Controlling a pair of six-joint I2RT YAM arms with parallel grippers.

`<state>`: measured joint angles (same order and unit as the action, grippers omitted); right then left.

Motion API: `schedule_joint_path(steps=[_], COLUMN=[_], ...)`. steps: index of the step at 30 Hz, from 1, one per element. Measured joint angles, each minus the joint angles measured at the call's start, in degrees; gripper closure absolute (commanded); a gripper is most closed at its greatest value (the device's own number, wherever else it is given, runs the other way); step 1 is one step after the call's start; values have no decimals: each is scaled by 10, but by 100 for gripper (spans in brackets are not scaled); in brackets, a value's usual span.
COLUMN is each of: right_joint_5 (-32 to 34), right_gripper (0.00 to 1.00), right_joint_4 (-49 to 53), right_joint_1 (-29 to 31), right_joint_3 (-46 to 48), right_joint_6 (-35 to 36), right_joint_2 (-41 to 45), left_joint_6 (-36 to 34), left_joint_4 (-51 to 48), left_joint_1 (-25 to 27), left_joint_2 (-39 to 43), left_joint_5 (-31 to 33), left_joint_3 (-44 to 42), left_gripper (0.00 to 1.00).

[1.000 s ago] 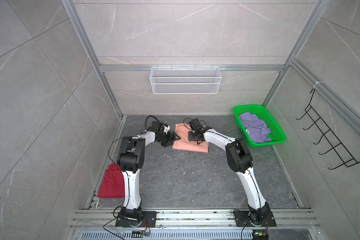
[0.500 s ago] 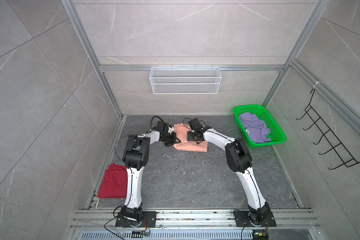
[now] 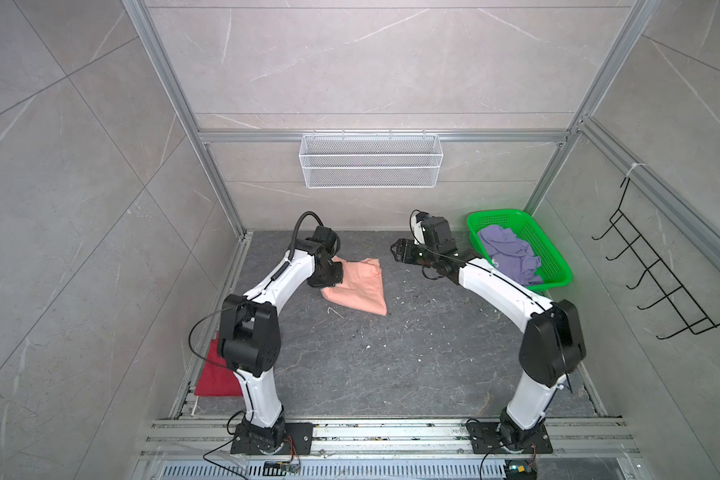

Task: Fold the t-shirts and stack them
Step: 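Carry the pink shirt onto the dark red shirt with left gripper while right withdraws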

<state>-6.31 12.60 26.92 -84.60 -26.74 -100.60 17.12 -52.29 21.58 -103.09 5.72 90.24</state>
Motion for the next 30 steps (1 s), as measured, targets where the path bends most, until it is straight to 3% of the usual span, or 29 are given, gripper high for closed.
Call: schedule_joint_path(steps=[6, 14, 30], right_joint_5=[-23, -54, -85], right_gripper=[29, 30, 30], right_joint_4=[-22, -31, -43], right_joint_1=[-11, -42, -67], right_joint_3=[72, 114, 121], right_joint_6=[-7, -23, -35], right_joint_2=[27, 27, 6], left_joint_6=[24, 65, 92], left_joint_4=[-139, -287, -348], left_joint_1=[19, 16, 16], left_joint_2=[68, 110, 182], left_joint_5=[160, 312, 375], left_joint_3=[-50, -65, -84], left_gripper=[100, 100, 100])
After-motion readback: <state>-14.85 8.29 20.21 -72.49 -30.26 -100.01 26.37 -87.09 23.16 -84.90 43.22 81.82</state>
